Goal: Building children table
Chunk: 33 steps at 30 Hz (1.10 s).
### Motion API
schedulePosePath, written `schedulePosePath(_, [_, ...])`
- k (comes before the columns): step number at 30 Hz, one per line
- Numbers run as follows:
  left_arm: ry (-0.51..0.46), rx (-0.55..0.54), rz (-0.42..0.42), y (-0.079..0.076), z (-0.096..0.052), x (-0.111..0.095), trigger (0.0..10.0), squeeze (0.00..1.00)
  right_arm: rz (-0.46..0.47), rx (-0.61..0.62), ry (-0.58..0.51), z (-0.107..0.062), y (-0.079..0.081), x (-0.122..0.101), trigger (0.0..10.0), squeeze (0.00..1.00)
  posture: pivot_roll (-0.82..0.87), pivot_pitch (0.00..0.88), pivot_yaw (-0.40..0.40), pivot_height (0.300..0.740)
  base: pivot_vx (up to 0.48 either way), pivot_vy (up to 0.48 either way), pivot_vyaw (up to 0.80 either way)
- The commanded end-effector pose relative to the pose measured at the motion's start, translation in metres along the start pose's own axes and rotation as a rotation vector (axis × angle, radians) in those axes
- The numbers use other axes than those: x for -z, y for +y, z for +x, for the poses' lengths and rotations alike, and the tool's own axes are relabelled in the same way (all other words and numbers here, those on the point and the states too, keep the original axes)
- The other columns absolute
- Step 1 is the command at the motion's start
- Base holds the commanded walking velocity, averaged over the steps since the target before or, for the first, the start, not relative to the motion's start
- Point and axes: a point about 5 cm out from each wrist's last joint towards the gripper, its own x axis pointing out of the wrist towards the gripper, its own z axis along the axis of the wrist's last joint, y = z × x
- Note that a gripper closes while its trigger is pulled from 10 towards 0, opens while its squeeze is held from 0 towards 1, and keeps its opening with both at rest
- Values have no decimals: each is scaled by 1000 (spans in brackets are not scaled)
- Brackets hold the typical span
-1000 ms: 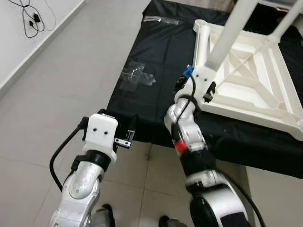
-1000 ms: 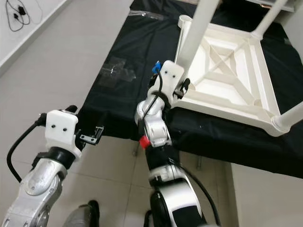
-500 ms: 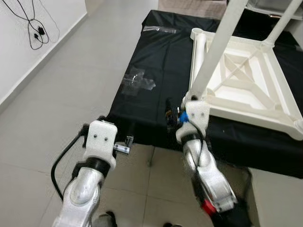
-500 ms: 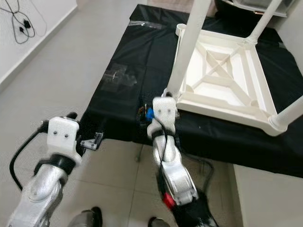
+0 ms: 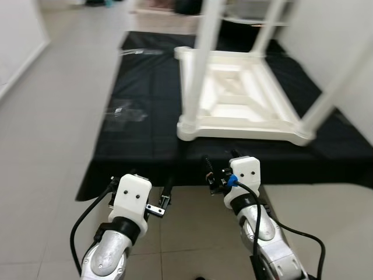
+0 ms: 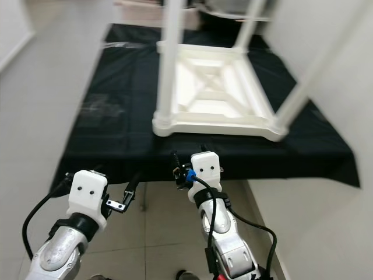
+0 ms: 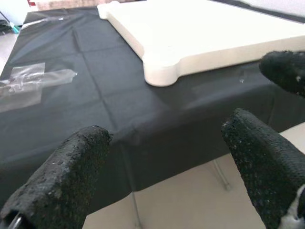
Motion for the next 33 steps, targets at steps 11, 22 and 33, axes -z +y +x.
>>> schedulePosePath(11, [-30,-119,25,25,-2,-6,10000,0,28,59,37,12,-16,4,10000,0,99,80,-65,740,47,0,0])
schedulePosePath(22, [-122,-205,73,45,8,-27,10000,0,18,153,-42,33,-35,-15,10000,0,99,70,-67,740,294,0,0])
schedulePosePath(33, [-155,-229,85,50,11,-36,10000,0,24,151,-72,45,-35,-22,10000,0,105,60,-73,740,338,0,0])
